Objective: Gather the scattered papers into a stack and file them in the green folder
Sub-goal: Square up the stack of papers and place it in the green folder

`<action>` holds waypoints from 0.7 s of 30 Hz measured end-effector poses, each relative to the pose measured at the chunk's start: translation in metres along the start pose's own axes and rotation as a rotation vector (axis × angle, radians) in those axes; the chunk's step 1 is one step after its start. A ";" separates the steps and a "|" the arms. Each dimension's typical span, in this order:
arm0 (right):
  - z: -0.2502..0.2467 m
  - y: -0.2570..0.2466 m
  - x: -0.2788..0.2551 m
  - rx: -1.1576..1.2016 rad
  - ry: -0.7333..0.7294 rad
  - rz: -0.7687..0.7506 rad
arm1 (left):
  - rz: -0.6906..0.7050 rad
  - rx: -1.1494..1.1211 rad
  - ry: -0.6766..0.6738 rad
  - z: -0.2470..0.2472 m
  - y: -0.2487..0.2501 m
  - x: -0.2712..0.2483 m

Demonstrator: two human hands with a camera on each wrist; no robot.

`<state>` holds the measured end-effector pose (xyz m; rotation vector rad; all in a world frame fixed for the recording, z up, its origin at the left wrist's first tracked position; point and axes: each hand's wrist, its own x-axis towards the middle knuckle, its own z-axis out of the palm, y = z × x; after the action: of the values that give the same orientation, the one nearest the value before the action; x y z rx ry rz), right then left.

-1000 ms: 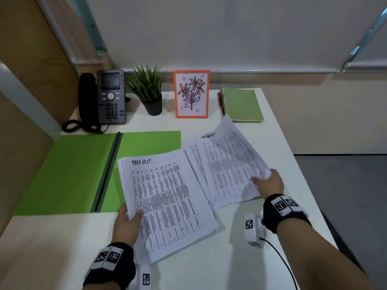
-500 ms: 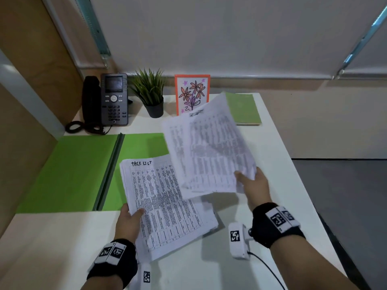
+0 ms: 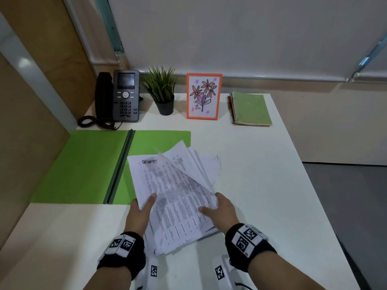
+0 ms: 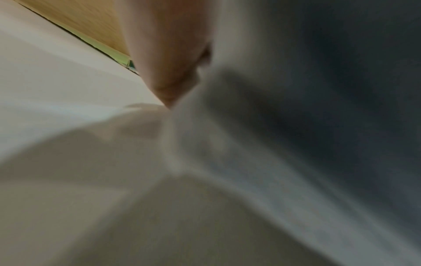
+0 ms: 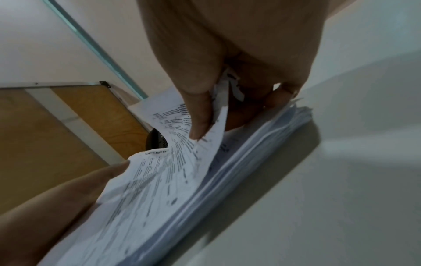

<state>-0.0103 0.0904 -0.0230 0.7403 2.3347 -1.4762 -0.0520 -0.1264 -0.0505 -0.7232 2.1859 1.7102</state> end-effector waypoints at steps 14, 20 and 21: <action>-0.037 -0.011 0.012 -0.001 0.139 -0.158 | 0.194 -0.034 -0.074 -0.003 0.016 -0.020; -0.068 -0.026 0.010 0.271 0.094 -0.212 | 0.328 -0.155 -0.231 0.010 0.068 -0.056; -0.071 -0.027 0.009 0.328 0.126 -0.233 | 0.363 -0.155 -0.249 0.013 0.075 -0.062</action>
<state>-0.0302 0.1471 0.0247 0.6718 2.3636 -2.0014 -0.0417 -0.0873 0.0387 -0.1325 2.1199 2.0335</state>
